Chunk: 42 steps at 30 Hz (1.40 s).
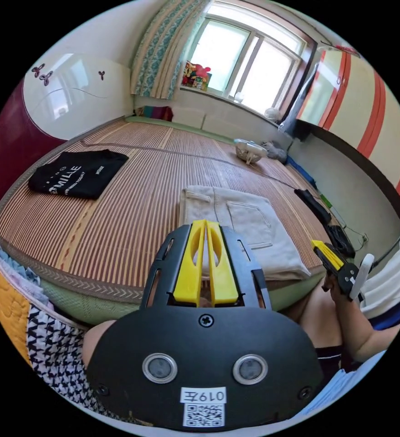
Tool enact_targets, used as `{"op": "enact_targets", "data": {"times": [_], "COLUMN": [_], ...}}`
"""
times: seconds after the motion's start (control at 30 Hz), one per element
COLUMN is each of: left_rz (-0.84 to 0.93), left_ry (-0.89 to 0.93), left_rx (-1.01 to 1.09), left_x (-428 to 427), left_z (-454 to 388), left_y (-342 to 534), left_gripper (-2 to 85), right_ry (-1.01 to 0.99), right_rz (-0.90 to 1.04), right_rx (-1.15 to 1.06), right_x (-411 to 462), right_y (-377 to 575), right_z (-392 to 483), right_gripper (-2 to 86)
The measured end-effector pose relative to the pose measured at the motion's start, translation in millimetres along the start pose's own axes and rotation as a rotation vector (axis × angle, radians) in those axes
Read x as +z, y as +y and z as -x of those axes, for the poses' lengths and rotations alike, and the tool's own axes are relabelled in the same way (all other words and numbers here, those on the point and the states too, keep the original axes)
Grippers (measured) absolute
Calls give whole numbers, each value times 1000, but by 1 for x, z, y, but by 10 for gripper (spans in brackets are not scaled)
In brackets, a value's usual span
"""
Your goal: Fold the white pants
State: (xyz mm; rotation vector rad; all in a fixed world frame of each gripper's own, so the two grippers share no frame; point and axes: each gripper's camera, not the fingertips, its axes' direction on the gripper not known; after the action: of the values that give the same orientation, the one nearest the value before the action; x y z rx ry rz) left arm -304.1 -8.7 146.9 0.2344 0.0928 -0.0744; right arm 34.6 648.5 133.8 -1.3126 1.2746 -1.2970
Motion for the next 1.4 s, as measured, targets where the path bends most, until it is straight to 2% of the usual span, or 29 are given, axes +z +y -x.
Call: {"op": "enact_targets", "data": {"times": [0.13,0.3,0.43,0.5,0.6,0.67,0.77,0.97,1.17,1.4], "left_rz": [-7,5,13,12,94,179,215,198,216,228], "left_ry": [23,13,-7,1,68,89,13,-109,17,44], "left_rx": [76,207,181,178,196,209,300,434,330,315], "left_x": [34,61,67,63,72,87,98,107,111,117], "left_z": [-13,-20,5,17,32,37,27,4,27,29], "left_y": [-26,-54,-66,-74,-85,-88,-88,-86,-97,-101], "left_gripper": [8,8,9,9,8,8,8,8,8,8], "right_ry": [-16,-198,-525,-648,-767,-972,-904,-819,-899,-1009], "right_rz": [39,21,94,114,197,270,335,474,706,750], "right_rx": [10,175,465,501,363,133,-135,-435,-582,-625], "right_x": [49,99,201,253,336,391,430,510,595,645], "right_y": [33,40,22,11,-23,-57,-95,-133,-131,-132], "right_z": [-4,-58,-134,-151,-152,-141,-115,-46,8,36], "right_gripper": [-9,-3,44,49,13,13,25,53,98,82]}}
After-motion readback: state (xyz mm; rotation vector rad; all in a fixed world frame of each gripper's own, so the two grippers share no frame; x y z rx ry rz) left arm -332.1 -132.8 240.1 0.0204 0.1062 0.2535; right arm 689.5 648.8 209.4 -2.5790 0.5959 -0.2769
